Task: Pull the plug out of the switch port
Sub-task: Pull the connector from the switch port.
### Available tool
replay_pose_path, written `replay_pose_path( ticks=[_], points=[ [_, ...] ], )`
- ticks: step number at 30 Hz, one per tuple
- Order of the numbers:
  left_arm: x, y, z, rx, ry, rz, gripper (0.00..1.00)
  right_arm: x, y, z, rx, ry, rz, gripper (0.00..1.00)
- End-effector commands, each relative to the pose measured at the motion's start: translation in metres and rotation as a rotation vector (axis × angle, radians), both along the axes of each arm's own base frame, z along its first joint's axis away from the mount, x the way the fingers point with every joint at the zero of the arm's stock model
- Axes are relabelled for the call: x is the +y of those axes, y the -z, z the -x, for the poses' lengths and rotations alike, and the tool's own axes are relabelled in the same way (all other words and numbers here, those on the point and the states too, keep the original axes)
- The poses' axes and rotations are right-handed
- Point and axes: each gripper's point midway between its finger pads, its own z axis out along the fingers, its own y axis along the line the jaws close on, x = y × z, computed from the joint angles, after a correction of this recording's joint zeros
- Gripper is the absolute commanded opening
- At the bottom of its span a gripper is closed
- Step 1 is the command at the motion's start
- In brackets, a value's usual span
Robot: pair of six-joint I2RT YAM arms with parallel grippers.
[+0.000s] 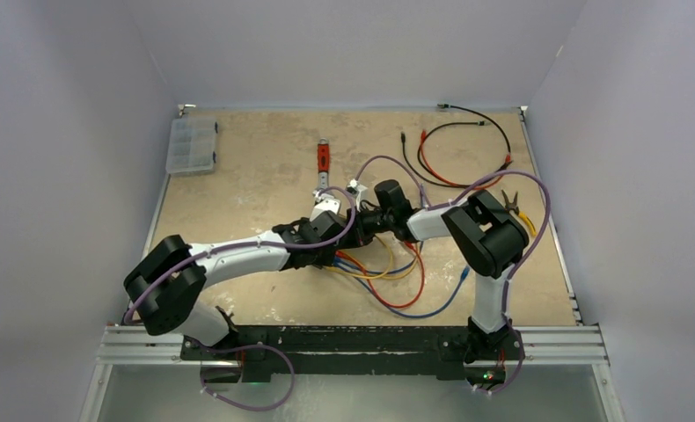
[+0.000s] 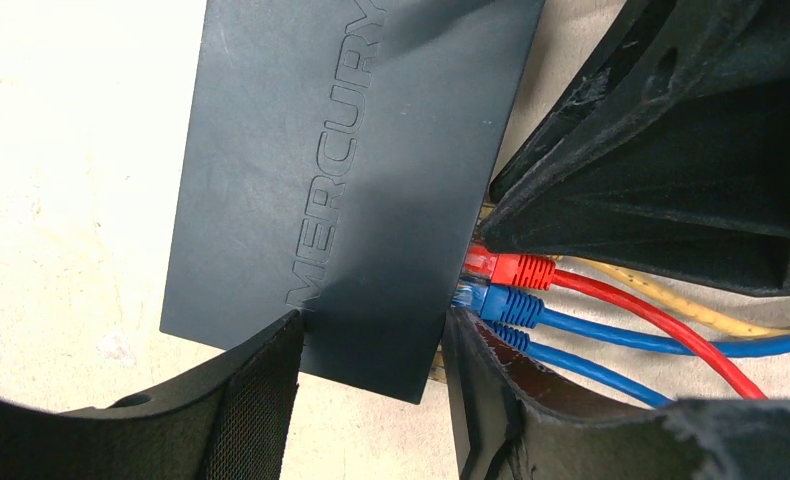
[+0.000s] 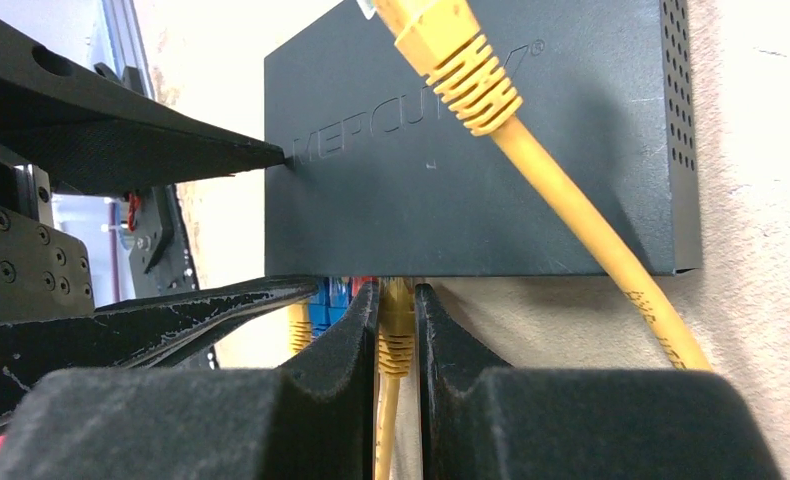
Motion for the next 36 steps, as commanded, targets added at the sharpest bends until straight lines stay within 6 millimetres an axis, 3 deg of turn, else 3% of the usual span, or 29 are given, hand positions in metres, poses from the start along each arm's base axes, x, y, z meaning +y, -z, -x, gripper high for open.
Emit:
replay_pose_path(
  ticks=[1, 30, 36],
  points=[
    [0.051, 0.017, -0.001, 0.006, -0.117, -0.197, 0.51, -0.022, -0.002, 0.016, 0.04, -0.022, 0.05, 0.0],
    [0.053, 0.031, -0.002, 0.061, -0.134, -0.201, 0.5, -0.05, -0.012, 0.012, -0.051, 0.004, 0.144, 0.0],
    [0.036, 0.02, -0.007, 0.047, -0.073, -0.131, 0.58, -0.042, -0.008, 0.005, -0.048, -0.007, 0.124, 0.0]
  ],
)
